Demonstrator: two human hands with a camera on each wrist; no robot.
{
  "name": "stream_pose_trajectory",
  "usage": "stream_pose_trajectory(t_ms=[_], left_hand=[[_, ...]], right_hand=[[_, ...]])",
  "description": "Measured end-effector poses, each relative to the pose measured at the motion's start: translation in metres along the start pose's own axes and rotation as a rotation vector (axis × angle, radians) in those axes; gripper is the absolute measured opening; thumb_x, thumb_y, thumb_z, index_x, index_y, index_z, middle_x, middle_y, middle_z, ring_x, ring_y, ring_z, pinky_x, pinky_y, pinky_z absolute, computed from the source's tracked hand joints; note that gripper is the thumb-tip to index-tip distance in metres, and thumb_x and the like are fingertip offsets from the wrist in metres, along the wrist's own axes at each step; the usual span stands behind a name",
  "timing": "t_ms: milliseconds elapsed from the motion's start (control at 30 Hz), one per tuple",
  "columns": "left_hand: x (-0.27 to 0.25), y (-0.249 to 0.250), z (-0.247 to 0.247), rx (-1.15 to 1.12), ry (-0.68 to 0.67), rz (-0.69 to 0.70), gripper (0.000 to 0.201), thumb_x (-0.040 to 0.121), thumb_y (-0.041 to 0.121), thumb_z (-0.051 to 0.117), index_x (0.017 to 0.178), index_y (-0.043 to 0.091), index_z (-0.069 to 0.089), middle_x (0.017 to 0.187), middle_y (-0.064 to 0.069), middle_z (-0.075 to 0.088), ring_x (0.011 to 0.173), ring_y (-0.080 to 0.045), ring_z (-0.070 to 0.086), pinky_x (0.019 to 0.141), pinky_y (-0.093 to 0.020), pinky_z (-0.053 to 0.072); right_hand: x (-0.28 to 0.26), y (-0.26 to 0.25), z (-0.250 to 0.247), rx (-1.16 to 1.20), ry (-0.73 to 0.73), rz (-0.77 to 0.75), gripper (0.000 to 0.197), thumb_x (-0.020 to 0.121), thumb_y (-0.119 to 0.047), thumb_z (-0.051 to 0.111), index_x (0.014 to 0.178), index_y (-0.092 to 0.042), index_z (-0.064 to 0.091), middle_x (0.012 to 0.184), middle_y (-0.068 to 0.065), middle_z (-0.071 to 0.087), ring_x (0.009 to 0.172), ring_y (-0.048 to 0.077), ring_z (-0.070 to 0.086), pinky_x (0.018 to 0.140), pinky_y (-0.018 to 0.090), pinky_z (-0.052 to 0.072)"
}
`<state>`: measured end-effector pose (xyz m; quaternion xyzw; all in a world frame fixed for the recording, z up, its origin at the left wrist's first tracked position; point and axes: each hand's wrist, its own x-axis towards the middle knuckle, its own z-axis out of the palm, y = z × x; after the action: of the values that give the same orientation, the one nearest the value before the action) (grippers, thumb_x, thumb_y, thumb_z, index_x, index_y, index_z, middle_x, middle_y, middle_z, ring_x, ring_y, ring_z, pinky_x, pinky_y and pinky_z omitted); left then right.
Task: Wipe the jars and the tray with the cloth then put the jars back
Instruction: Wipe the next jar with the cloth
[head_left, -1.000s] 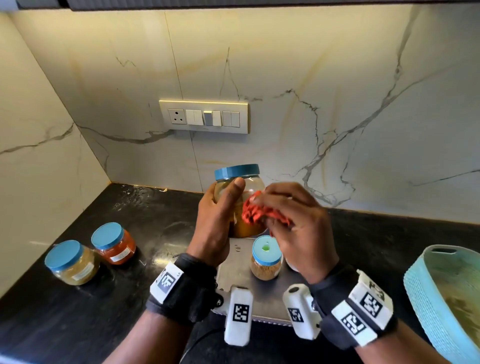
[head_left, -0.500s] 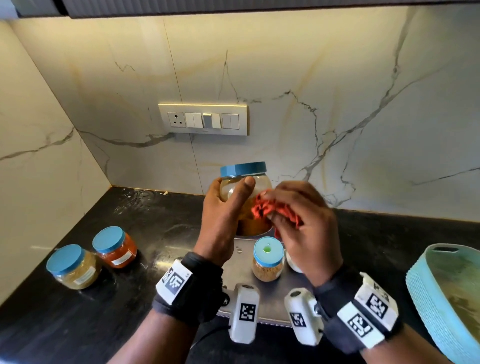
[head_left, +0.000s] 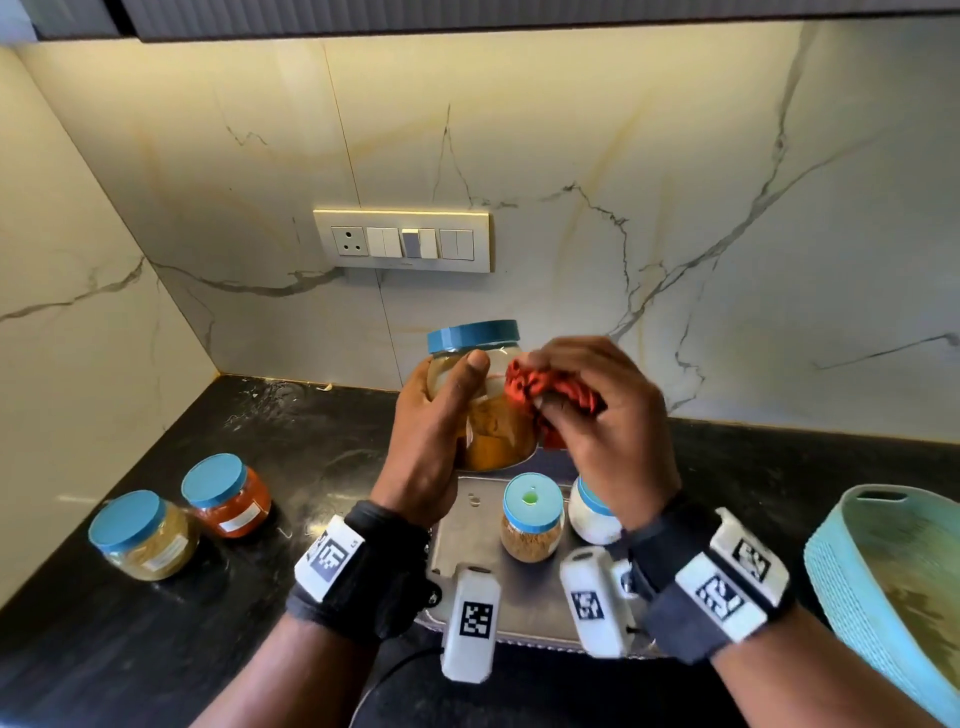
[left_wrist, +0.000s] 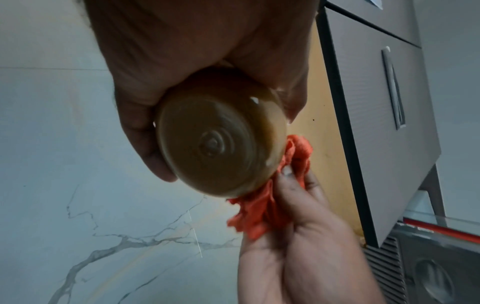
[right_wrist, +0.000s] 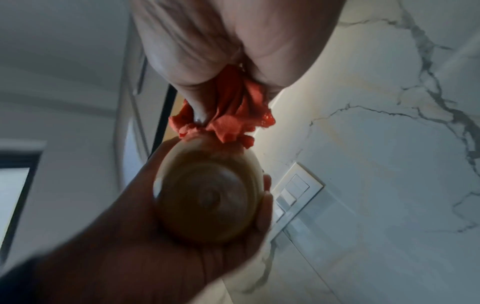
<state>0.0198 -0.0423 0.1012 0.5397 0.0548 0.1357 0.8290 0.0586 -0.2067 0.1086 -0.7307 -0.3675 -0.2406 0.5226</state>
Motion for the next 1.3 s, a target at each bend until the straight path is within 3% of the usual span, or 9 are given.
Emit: stream_pose_trajectory(t_ms=[133,300,467,567,700,900,1100,1200,1300], left_hand=[[0.003,0.008,-0.001,0.012,-0.020,0.009,0.082,0.079,0.052,0.075,0.140,0.003,0.051,0.135,-0.030,0.061,0.123,-0.048,0.063,0.095,-0.073,0.052],[0.003,0.015,-0.006,-0.104,-0.036,-0.026,0.063,0.081,0.052,0.068,0.129,0.012,0.059,0.120,-0.023,0.069,0.106,-0.037,0.068,0.077,-0.045,0.061],[0.006,0.008,-0.009,-0.076,-0.116,-0.137,0.049,0.093,0.049,0.060,0.128,0.015,0.062,0.106,-0.008,0.078,0.098,-0.029,0.075,0.076,-0.040,0.062],[0.008,0.004,-0.011,0.032,-0.102,-0.160,0.056,0.090,0.053,0.064,0.132,0.016,0.061,0.115,-0.011,0.076,0.105,-0.030,0.074,0.081,-0.045,0.062],[0.008,-0.007,-0.010,0.139,-0.107,-0.110,0.072,0.077,0.054,0.084,0.121,0.006,0.054,0.107,-0.015,0.067,0.097,-0.032,0.071,0.077,-0.044,0.058],[0.008,-0.011,-0.006,0.037,-0.173,-0.108,0.055,0.097,0.034,0.064,0.140,0.001,0.054,0.132,-0.033,0.063,0.124,-0.054,0.060,0.099,-0.069,0.052],[0.012,-0.007,-0.009,-0.050,-0.126,-0.122,0.079,0.084,0.050,0.074,0.143,0.003,0.051,0.129,-0.040,0.058,0.112,-0.046,0.061,0.094,-0.056,0.051],[0.011,-0.013,-0.011,-0.032,-0.106,-0.124,0.093,0.077,0.054,0.084,0.145,0.002,0.048,0.134,-0.039,0.056,0.122,-0.054,0.058,0.099,-0.063,0.049],[0.008,-0.020,-0.007,-0.011,-0.131,-0.104,0.079,0.083,0.042,0.079,0.143,0.000,0.048,0.135,-0.039,0.056,0.128,-0.061,0.052,0.100,-0.076,0.046]], right_hand=[[0.018,0.003,-0.004,0.047,-0.014,0.015,0.031,0.086,0.000,0.073,0.114,-0.013,0.071,0.114,0.000,0.068,0.112,0.006,0.062,0.098,0.021,0.050],[-0.026,0.000,0.001,0.044,-0.056,-0.058,0.033,0.077,0.004,0.074,0.107,-0.007,0.075,0.110,0.005,0.066,0.108,0.016,0.064,0.093,0.029,0.053],[-0.029,0.006,-0.003,-0.050,-0.036,-0.107,0.039,0.073,0.011,0.075,0.107,-0.009,0.075,0.112,0.006,0.065,0.111,0.015,0.062,0.095,0.028,0.053],[-0.028,0.005,-0.001,-0.179,-0.089,-0.169,0.038,0.075,0.011,0.074,0.107,-0.010,0.077,0.113,0.007,0.066,0.110,0.019,0.062,0.097,0.028,0.051],[-0.027,0.001,0.002,-0.226,-0.160,-0.231,0.034,0.082,0.005,0.070,0.111,-0.011,0.076,0.113,0.007,0.067,0.110,0.016,0.059,0.100,0.023,0.047],[0.006,0.004,-0.002,-0.029,0.054,0.039,0.029,0.084,-0.003,0.076,0.112,-0.009,0.072,0.111,0.003,0.070,0.108,0.014,0.066,0.094,0.030,0.055],[-0.028,-0.006,0.003,-0.143,-0.074,-0.123,0.029,0.082,-0.001,0.066,0.107,-0.010,0.077,0.112,0.005,0.066,0.107,0.021,0.064,0.096,0.028,0.052],[-0.034,-0.004,-0.001,-0.178,-0.114,-0.200,0.029,0.082,0.002,0.071,0.107,-0.011,0.077,0.113,0.007,0.066,0.108,0.022,0.063,0.095,0.030,0.053],[-0.016,0.004,-0.007,-0.109,-0.039,-0.108,0.029,0.082,-0.001,0.071,0.109,-0.009,0.077,0.111,0.007,0.065,0.106,0.021,0.064,0.094,0.029,0.053]])
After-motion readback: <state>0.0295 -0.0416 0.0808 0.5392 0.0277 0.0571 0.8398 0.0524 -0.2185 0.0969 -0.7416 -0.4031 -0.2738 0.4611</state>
